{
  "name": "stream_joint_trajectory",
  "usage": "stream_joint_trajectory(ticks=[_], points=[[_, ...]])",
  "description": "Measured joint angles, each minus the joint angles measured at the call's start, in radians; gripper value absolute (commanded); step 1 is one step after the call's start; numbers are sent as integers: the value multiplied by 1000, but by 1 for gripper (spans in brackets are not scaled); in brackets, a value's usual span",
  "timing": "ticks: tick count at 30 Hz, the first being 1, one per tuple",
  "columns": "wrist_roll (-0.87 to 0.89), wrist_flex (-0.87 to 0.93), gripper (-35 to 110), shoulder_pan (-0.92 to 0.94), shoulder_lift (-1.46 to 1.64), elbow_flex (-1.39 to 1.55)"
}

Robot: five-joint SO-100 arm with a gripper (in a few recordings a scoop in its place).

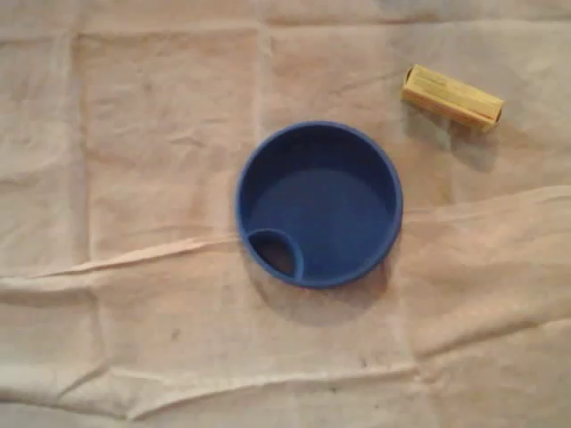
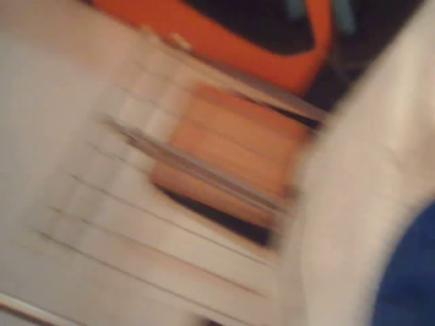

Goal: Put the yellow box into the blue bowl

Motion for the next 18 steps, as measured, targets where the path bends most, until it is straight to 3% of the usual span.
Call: stream_joint_trajectory(ticks=[7,18], points=[[21,-124,0,-2,-247,5],[285,-267,0,-98,-643,6]])
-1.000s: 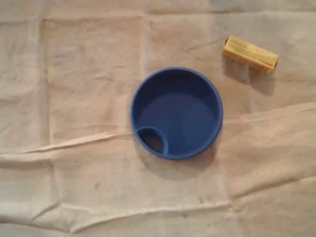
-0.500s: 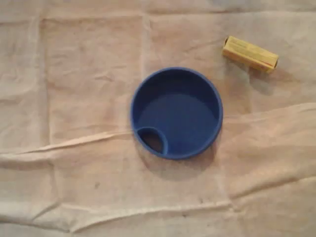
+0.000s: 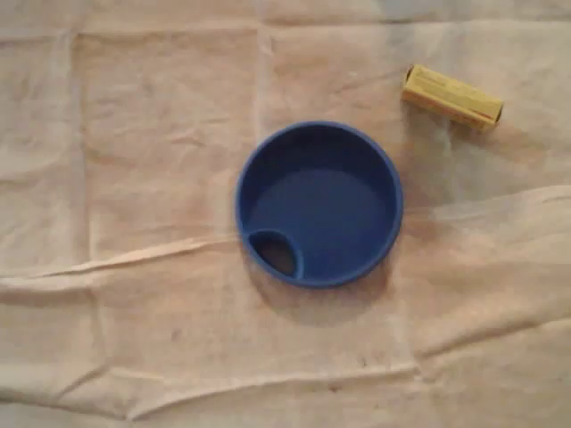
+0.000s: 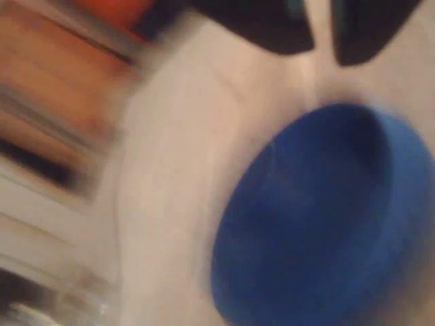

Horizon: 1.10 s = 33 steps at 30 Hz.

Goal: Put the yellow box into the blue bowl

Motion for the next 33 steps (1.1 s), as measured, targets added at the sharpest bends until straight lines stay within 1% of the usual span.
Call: stream_joint_trajectory(ticks=[4,10,16,22,24,29,33], points=[[133,-40,0,-63,-71,0],[318,-87,0,-77,-199,-3],[456,-91,0,-81,-387,-123],[505,-91,0,-83,-578,-287],[506,-91,2,-83,-626,-327],[506,-63,14,-84,-681,-380],[506,11,24,-150,-712,-391]])
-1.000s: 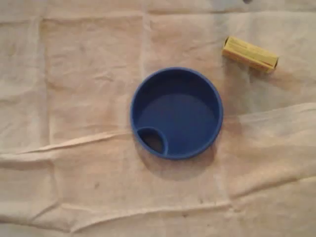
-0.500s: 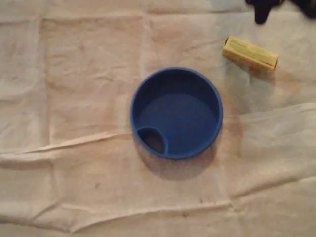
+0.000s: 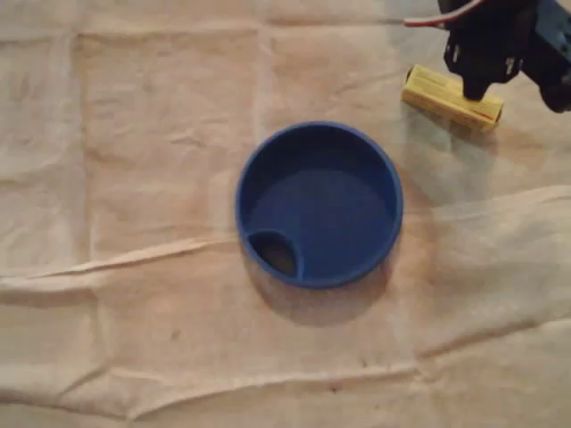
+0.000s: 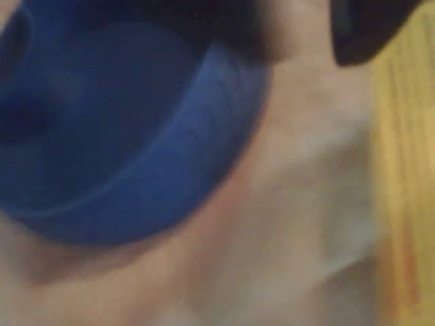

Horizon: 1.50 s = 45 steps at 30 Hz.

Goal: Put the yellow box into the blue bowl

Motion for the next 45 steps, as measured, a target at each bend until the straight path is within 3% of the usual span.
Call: stream_joint_trajectory(ticks=[5,26,45], points=[[40,38,30,-54,-29,-15],[193,302,30,-80,-541,-566],[193,350,30,-81,-609,-600]])
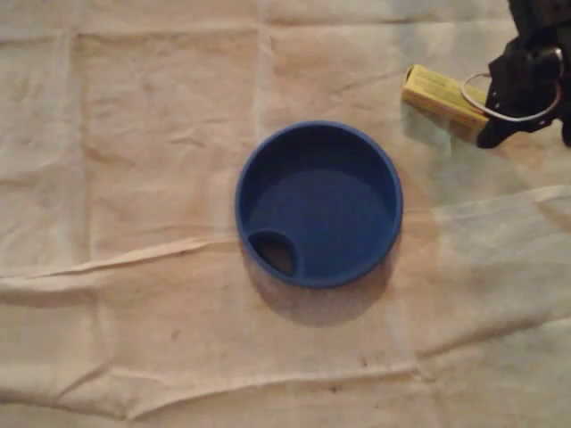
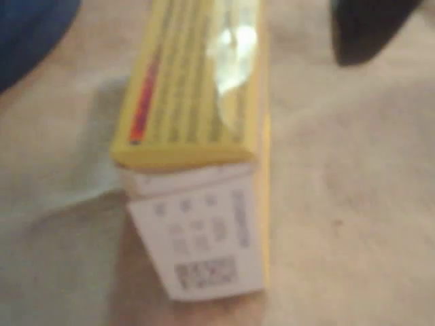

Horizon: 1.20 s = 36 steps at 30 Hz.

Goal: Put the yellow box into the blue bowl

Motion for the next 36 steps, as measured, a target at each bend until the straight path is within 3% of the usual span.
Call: stream_joint_trajectory(ticks=[18,36], points=[[0,-5,30,0,-51,101],[0,-121,30,0,-114,101]])
